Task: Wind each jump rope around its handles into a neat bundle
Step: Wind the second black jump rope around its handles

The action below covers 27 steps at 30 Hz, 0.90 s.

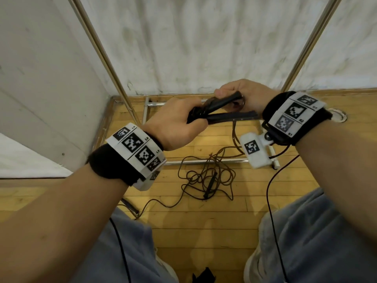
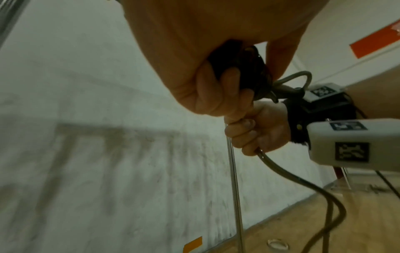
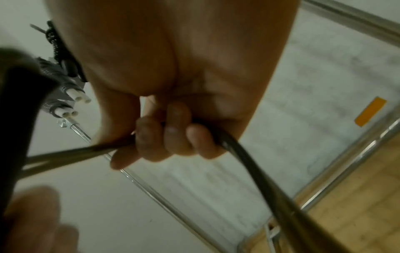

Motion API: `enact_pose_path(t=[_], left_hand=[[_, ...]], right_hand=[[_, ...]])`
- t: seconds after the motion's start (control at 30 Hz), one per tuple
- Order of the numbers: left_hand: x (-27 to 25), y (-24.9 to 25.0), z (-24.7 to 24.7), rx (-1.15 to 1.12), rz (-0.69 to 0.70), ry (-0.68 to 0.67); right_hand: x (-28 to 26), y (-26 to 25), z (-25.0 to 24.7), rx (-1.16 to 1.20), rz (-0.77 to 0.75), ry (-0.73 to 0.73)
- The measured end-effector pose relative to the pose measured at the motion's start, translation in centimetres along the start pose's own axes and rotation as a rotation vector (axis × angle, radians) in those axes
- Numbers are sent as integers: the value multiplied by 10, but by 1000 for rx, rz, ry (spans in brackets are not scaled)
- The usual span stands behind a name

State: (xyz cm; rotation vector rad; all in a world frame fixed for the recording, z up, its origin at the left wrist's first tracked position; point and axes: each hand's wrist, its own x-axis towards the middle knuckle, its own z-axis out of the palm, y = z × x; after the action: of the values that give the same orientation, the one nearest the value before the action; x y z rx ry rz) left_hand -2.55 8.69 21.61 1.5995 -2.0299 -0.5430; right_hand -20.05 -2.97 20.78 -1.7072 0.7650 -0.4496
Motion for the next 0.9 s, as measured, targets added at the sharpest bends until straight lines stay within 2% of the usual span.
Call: enact_pose_path(t=[0.1,0.23,0.33,0.4,0.47,0.53,0.73,0.9], left_hand=[[4,2,-1,-133,-87,145],[12,-2,-2,-199,-201,319],[19,-12,1,-107,-284,386],[24,-18,1,-51,-328,419],[27,-23,1,-15,-361,427],[28,-24,3,26,-367,398],[30,-31,9,117,-315,342],[35,-35,13,167,-303,341]], right_hand=[[5,5,23,297,12,62],[7,7,61,426,48,150],[7,3,79,269,11,244],[8,-1,83,43,-34,285],[8,-3,83,-214,-89,267],[9,-2,83,-367,-102,245],[12,11,87,-541,46,233],[9,25,83,-548,49,271]])
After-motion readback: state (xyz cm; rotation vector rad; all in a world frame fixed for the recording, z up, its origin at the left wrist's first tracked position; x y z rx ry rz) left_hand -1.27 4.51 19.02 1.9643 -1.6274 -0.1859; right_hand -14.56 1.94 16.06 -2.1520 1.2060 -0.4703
